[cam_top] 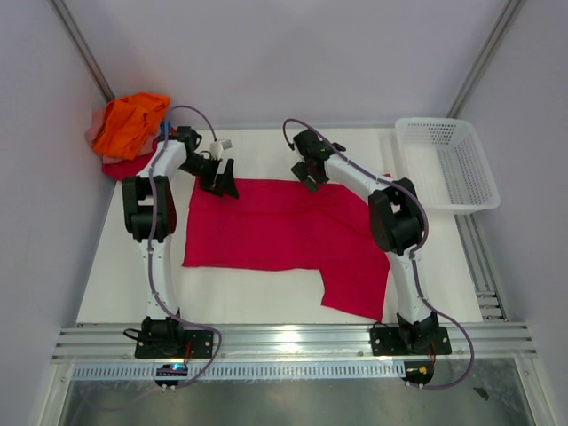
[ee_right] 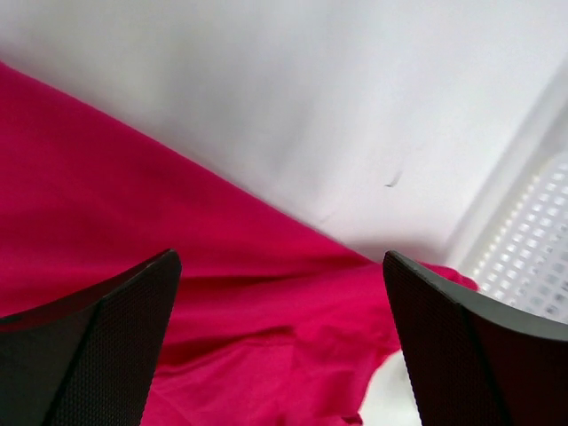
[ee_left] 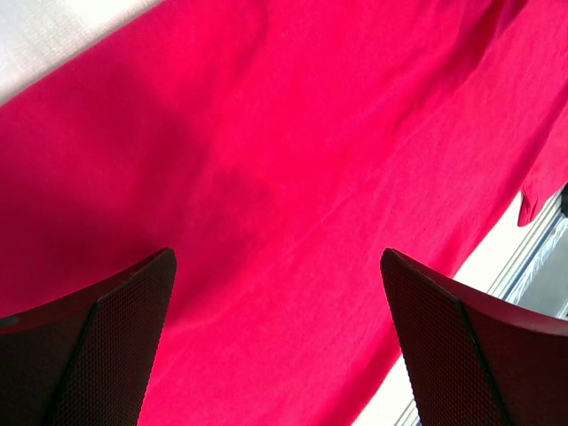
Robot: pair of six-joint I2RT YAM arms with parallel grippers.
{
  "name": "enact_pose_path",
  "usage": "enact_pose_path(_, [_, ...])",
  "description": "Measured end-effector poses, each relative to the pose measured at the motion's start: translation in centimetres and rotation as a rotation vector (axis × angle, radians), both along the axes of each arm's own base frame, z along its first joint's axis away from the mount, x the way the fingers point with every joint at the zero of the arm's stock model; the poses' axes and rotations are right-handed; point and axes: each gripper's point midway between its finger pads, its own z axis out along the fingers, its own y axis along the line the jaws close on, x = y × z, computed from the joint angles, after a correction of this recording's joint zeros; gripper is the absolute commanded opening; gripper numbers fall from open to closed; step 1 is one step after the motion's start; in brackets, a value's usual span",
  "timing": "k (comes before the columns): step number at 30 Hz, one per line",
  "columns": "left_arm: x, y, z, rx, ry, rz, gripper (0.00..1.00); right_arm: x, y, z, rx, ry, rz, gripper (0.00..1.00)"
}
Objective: Fold and stack the t-shirts
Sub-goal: Fold the flattened tshirt in 1/3 of the way
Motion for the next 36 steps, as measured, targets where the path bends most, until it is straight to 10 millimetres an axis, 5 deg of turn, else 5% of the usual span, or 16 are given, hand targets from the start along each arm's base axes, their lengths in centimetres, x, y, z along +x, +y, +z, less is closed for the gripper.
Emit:
enact_pose_path(7, [0.7,-0.4,-1.0,-0.005,0.017,0.027,0.99,0.4,-2.6,2.7,-0.057,-0.080,-0.069,0.99])
enact_pose_path(21, [2.7,-0.3,-1.3,0.005,-0.011,0.064,0.99,-2.6,-9.1,-2.0,-0.205,0.060,-0.162,0.99])
enact_pose_path(36, [2.8,-0.3,-1.3,0.005,-0.011,0.085,0.99,-2.9,-10.8,-1.7,-0.242,0.051,-0.198,0.99])
